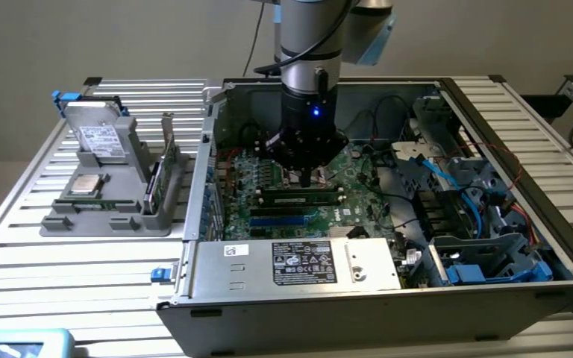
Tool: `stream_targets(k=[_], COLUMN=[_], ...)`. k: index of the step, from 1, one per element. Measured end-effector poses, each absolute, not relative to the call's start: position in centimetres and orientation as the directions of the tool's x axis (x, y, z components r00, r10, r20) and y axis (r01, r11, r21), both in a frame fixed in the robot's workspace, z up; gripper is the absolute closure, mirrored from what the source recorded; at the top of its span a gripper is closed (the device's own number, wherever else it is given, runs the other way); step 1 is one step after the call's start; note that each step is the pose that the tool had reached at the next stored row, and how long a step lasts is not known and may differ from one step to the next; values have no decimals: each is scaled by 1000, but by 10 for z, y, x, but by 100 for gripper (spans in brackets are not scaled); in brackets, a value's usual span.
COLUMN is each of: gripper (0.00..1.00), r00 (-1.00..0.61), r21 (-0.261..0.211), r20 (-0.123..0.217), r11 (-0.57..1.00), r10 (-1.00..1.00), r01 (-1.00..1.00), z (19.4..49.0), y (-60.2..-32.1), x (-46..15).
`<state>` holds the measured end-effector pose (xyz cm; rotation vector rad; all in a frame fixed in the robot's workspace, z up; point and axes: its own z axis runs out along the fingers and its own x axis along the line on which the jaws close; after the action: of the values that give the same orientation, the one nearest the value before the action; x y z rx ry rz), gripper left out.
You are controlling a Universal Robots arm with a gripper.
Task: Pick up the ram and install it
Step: 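Press down the ram until it locks into place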
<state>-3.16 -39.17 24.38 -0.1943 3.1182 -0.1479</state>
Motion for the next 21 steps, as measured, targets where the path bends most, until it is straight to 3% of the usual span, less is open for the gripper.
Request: stream_targets(k=[21], gripper=[89], r00=[-999], r21=[-99], r20=[-8], r11=[994], r10=[-41], r01=[-40], z=[244], y=[-392], x=[-31])
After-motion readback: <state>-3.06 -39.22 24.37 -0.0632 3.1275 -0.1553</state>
